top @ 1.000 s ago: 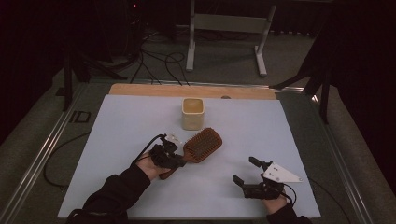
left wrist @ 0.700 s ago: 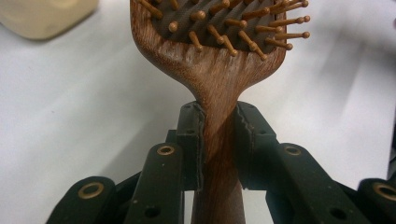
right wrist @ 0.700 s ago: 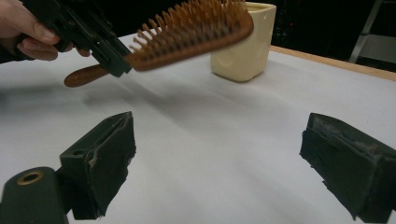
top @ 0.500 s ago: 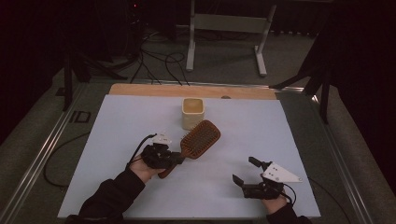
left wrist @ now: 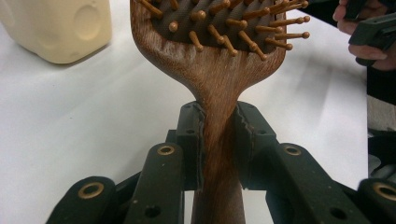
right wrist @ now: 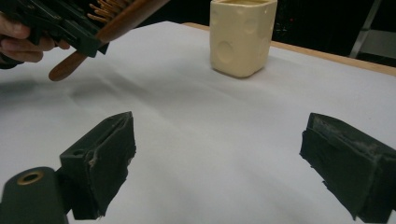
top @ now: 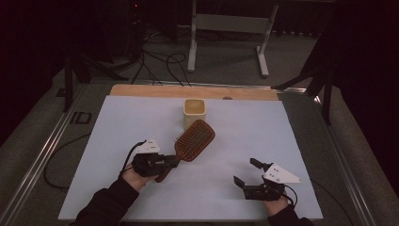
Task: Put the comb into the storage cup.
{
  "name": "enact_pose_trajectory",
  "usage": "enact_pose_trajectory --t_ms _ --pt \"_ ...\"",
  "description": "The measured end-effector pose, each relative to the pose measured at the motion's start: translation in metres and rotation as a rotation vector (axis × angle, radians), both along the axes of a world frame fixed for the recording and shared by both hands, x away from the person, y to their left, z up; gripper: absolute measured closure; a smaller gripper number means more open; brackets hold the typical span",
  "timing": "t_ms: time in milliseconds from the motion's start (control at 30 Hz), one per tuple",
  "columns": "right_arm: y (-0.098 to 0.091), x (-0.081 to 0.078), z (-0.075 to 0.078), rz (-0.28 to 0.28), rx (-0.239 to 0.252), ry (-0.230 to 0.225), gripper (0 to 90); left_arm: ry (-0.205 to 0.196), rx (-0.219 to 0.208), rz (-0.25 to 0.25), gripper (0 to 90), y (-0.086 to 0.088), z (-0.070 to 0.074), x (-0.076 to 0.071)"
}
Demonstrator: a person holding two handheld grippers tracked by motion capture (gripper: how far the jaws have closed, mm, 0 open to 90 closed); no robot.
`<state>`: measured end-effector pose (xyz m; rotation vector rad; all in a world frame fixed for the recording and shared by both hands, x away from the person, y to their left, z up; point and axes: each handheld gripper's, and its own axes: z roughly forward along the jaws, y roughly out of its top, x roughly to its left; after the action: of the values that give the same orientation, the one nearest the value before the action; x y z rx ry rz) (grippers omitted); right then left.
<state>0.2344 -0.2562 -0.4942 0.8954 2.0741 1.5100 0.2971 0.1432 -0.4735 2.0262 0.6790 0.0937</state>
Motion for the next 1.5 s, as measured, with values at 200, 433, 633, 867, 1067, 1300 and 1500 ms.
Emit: enact_pose_trajectory --t_ms 200,433,633,867,1067,1300,1500 --pt "0.001 0.0 0.0 -0.003 -0.003 0.0 9.6 0.008 -0.042 0.007 74.3 0.009 -0.002 -0.001" --pt "0.004 0.001 0.002 -0.014 -0.016 0.008 9.6 0.009 -0.097 0.003 74.3 0.017 -0.008 -0.002" --pt "0.008 0.001 0.008 -0.024 -0.041 0.009 9.6 -0.002 -0.079 0.001 74.3 0.015 -0.012 -0.004" --pt "0.019 -0.001 0.031 -0.022 -0.065 0.025 9.6 -0.019 -0.077 -0.001 74.3 0.014 -0.009 -0.006" --pt "0.039 0.002 0.064 0.015 -0.06 0.041 9.6 -0.024 -0.078 -0.002 74.3 0.015 -0.008 -0.007" --pt "0.055 0.011 0.085 0.06 -0.021 0.015 9.6 -0.028 -0.094 -0.003 74.3 0.016 -0.006 -0.008" --pt "0.067 0.022 0.1 0.071 0.022 -0.002 9.6 -0.037 -0.098 -0.009 74.3 0.015 -0.005 -0.009"
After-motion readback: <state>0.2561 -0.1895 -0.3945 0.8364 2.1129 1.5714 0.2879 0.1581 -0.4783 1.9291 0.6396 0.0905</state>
